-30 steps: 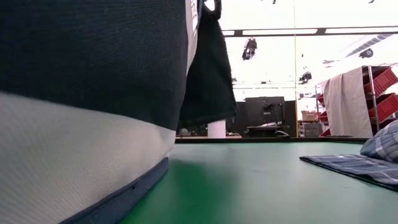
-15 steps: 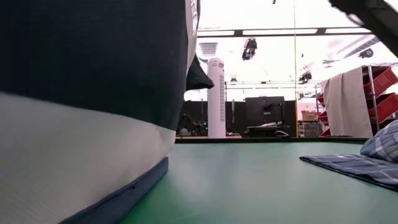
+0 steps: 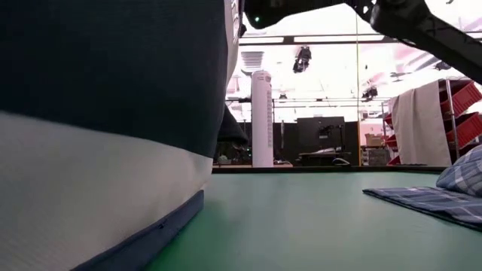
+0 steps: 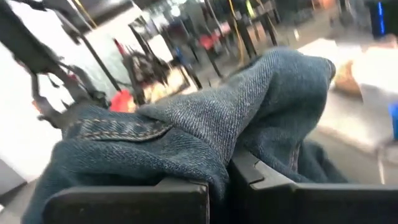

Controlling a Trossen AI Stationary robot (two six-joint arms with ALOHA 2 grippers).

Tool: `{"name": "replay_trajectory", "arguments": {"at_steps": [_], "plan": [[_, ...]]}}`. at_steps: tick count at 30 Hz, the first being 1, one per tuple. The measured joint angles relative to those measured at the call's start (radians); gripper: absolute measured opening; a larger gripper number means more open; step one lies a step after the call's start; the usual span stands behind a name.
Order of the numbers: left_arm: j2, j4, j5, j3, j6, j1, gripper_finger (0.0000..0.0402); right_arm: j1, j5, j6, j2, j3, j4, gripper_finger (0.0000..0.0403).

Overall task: Sort clothes
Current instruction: Put the dark long pants into the white laundry organizer

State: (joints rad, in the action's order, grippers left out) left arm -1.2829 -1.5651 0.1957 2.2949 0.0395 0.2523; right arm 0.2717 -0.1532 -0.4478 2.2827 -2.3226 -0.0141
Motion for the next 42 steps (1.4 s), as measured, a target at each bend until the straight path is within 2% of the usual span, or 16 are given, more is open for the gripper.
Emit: {"name": "replay_trajectory", "arguments": {"at_steps": [2,7,13,18,23,29,34,37,42], "plan": [[0.0,-0.004,-0.005,-0.048,0.002,0.0,0.0152,0.0,0.0,-0.044,0.027,-0.008,0.05,0.0013],[0.007,-0.006,0.072,-0.248,0.005,0.002,0.0152,0.002,0.0,-0.07,0.049,-0.014,0.197,0.0038],[0.031,0.002,0.006,-0.487,0.011,0.002,0.0152,0.0,0.019,0.001,-0.023,-0.031,0.402,0.012],[0.038,0.098,-0.019,-0.658,0.024,0.019,0.0152,0.005,0.021,0.057,-0.104,-0.031,0.489,0.0193],[0.03,0.194,-0.03,-0.771,0.042,0.097,0.0152,0.006,0.031,0.099,-0.205,-0.033,0.564,0.0235],[0.027,0.291,-0.17,-0.844,0.093,0.261,0.0152,0.005,0.202,0.189,-0.323,-0.033,0.758,0.0244],[0.005,0.291,-0.216,-0.882,0.13,0.398,0.0146,0.004,0.306,0.211,-0.398,-0.032,0.867,0.023],[-0.01,0.272,-0.273,-0.907,0.145,0.448,0.0119,0.003,0.326,0.213,-0.425,-0.031,0.884,0.0224],[-0.057,0.209,-0.279,-0.957,0.186,0.472,0.0052,0.001,0.338,0.213,-0.433,-0.031,0.885,0.0219]]}}
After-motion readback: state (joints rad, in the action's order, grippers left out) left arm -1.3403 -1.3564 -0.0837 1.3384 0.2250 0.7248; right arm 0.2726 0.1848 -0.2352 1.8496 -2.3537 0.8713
